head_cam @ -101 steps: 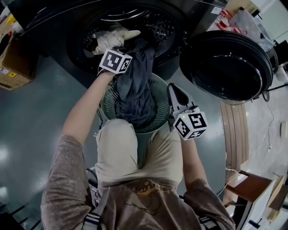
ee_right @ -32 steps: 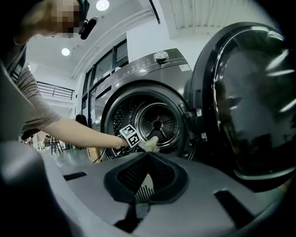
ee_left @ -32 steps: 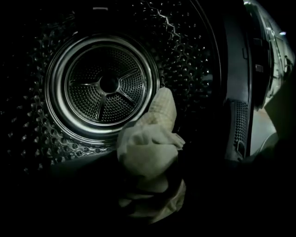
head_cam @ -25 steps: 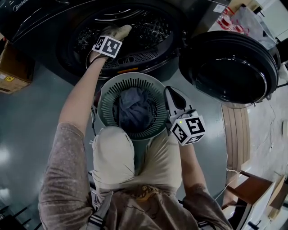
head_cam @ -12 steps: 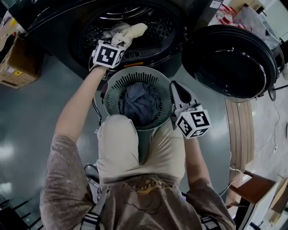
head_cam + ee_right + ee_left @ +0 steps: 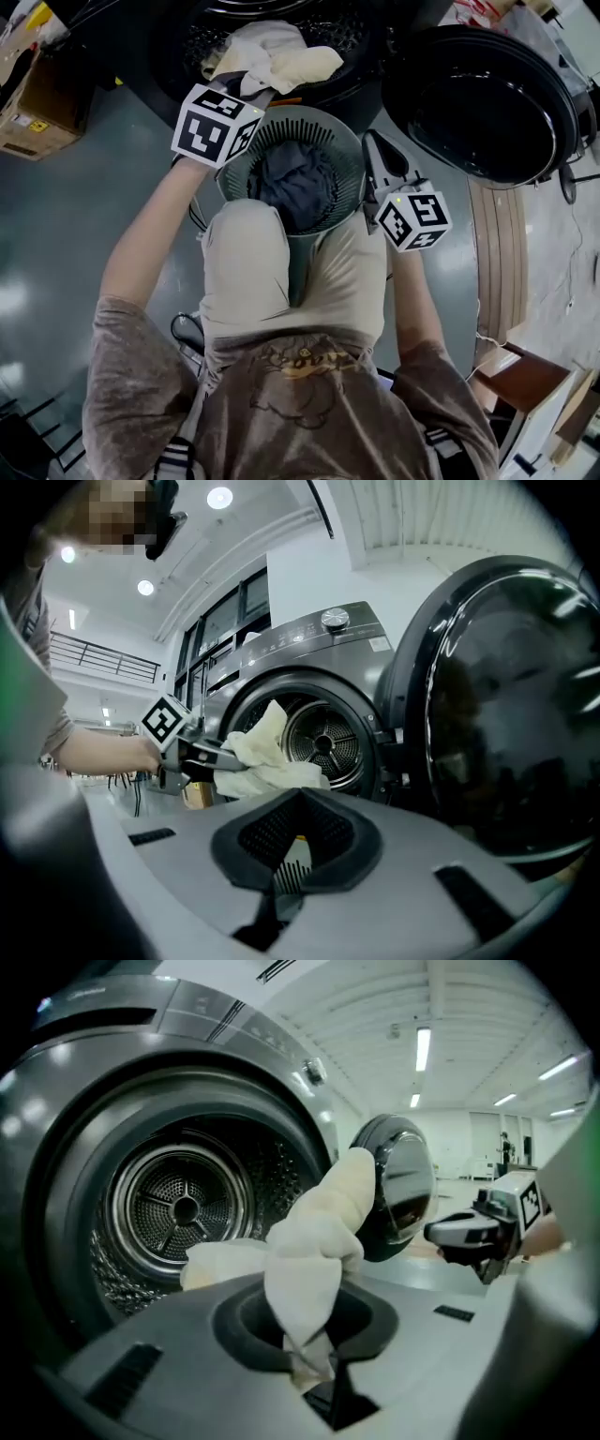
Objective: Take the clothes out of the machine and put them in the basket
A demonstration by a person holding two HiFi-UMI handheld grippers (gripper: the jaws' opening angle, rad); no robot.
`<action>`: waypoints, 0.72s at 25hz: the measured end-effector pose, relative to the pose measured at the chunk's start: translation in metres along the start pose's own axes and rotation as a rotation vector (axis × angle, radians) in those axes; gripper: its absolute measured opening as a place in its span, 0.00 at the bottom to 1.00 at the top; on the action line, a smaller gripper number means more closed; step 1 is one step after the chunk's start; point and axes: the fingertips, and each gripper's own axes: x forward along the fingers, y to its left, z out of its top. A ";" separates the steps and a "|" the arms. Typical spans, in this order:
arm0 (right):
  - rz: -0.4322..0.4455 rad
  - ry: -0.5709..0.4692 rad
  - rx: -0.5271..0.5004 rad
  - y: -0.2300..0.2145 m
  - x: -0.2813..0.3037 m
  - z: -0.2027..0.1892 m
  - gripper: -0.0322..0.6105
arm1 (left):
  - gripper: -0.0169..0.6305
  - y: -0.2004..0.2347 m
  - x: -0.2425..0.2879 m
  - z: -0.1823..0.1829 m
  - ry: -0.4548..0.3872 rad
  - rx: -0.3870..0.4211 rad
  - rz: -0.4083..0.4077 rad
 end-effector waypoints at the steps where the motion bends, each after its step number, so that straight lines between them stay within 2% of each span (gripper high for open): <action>1: -0.002 -0.004 -0.001 -0.002 0.000 0.002 0.04 | 0.12 -0.010 -0.004 0.001 -0.004 0.002 -0.020; 7: -0.009 -0.017 0.001 -0.006 0.001 0.008 0.04 | 0.12 -0.064 -0.028 -0.004 -0.004 -0.009 -0.128; 10: -0.005 -0.021 -0.006 -0.005 0.003 0.010 0.04 | 0.17 -0.070 -0.031 -0.011 -0.010 -0.019 -0.135; 14: -0.005 -0.025 -0.013 -0.004 0.001 0.013 0.04 | 0.44 -0.077 -0.029 -0.036 0.059 -0.001 -0.173; 16: -0.013 -0.028 -0.009 -0.006 0.000 0.014 0.04 | 0.49 -0.082 -0.031 -0.043 0.090 0.023 -0.208; 17: -0.016 -0.029 -0.007 -0.007 -0.001 0.013 0.04 | 0.57 -0.083 -0.032 -0.044 0.092 0.026 -0.224; 18: -0.018 -0.029 -0.006 -0.007 -0.001 0.013 0.04 | 0.58 -0.082 -0.034 -0.043 0.084 0.022 -0.233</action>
